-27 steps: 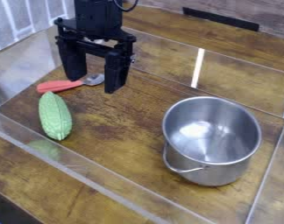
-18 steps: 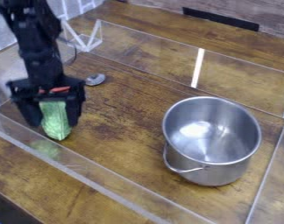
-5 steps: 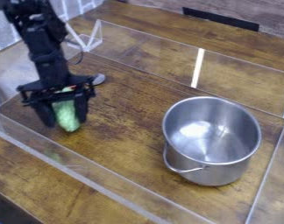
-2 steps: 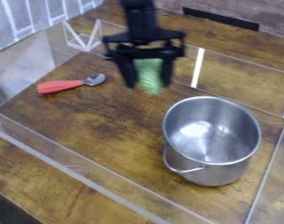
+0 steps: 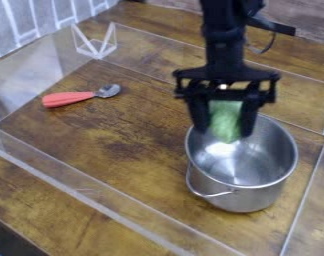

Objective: Put the green object in the silver pot

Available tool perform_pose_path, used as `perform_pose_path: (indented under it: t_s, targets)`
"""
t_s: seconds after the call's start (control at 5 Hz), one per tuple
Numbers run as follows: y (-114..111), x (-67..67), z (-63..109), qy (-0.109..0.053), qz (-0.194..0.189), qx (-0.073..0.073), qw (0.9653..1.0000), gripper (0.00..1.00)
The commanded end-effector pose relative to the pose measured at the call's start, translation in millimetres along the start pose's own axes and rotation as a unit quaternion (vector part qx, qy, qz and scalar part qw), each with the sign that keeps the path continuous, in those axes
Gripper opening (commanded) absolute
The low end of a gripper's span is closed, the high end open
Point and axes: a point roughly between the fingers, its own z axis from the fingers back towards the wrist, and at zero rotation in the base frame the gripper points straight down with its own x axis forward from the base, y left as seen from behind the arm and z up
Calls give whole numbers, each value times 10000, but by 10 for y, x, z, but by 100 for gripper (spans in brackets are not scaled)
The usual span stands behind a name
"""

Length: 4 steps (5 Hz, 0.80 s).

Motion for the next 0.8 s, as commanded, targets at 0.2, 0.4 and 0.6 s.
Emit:
perform_pose_path:
  t_s: [0.2, 0.4, 0.6]
  targets:
    - [114, -77, 392, -586, 441, -61, 9973, 0]
    - [95, -105, 453, -743, 957, -30, 9926, 0]
    - [102, -49, 450, -745, 614, -82, 9953, 0]
